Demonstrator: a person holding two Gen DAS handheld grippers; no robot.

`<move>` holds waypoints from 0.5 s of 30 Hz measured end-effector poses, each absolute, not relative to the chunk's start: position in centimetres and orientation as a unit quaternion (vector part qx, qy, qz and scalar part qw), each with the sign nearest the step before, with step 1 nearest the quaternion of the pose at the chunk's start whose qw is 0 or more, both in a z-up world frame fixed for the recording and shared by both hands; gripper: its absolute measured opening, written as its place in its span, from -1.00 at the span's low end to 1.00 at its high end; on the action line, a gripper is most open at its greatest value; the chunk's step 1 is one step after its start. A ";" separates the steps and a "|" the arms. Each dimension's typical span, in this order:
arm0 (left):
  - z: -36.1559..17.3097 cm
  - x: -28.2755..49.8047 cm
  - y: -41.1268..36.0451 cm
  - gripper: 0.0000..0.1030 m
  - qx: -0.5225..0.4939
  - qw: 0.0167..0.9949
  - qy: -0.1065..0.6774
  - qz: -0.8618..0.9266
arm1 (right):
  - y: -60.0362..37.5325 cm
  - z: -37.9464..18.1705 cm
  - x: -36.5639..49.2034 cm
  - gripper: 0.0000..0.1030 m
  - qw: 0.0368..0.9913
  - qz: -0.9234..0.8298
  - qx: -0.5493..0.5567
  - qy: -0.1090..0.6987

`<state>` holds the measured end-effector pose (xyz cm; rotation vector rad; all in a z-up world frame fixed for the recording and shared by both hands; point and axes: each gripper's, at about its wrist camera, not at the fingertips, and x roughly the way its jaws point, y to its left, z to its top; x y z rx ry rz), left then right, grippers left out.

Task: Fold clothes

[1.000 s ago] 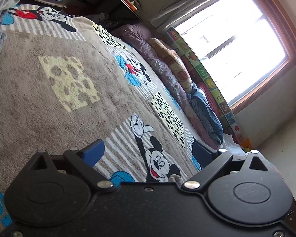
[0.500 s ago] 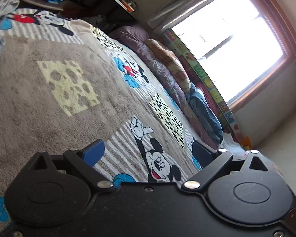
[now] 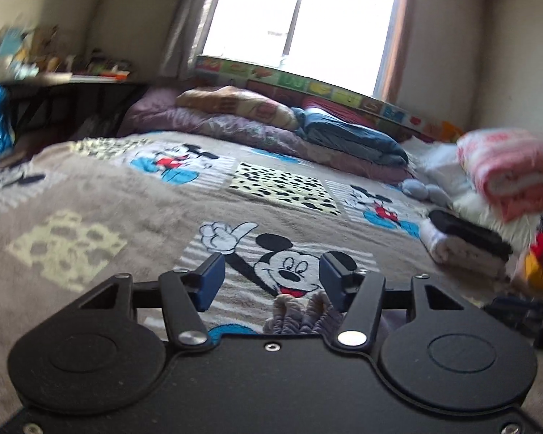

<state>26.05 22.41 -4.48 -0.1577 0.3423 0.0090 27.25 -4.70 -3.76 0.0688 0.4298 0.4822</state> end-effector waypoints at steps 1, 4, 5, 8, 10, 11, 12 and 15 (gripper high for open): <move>-4.7 26.5 21.6 0.07 -0.060 0.983 0.171 0.001 | -5.8 -4.2 27.6 0.08 0.949 0.227 0.039 0.213; -5.5 27.8 18.9 -0.04 -0.007 0.984 0.177 -0.027 | -7.6 -5.7 27.9 0.05 0.948 0.225 0.045 0.220; -5.9 28.3 18.1 -0.07 0.005 0.983 0.182 -0.033 | -7.9 -6.1 27.9 0.05 0.948 0.225 0.043 0.222; -7.5 29.5 16.8 -0.13 0.043 0.977 0.201 -0.054 | -7.8 -7.5 27.7 0.05 0.945 0.236 0.034 0.224; -8.5 29.9 16.6 -0.15 0.059 0.973 0.215 -0.058 | -7.4 -8.4 27.6 0.05 0.941 0.250 0.025 0.226; -9.0 30.3 16.7 -0.15 0.066 0.969 0.233 -0.052 | -7.1 -8.9 27.5 0.05 0.939 0.258 0.019 0.227; -9.6 30.7 16.8 -0.15 0.071 0.964 0.254 -0.044 | -6.8 -9.3 27.5 0.05 0.937 0.265 0.014 0.229; -11.3 31.5 17.3 -0.28 0.080 0.952 0.294 -0.014 | -6.2 -11.0 27.9 0.05 0.928 0.271 0.008 0.256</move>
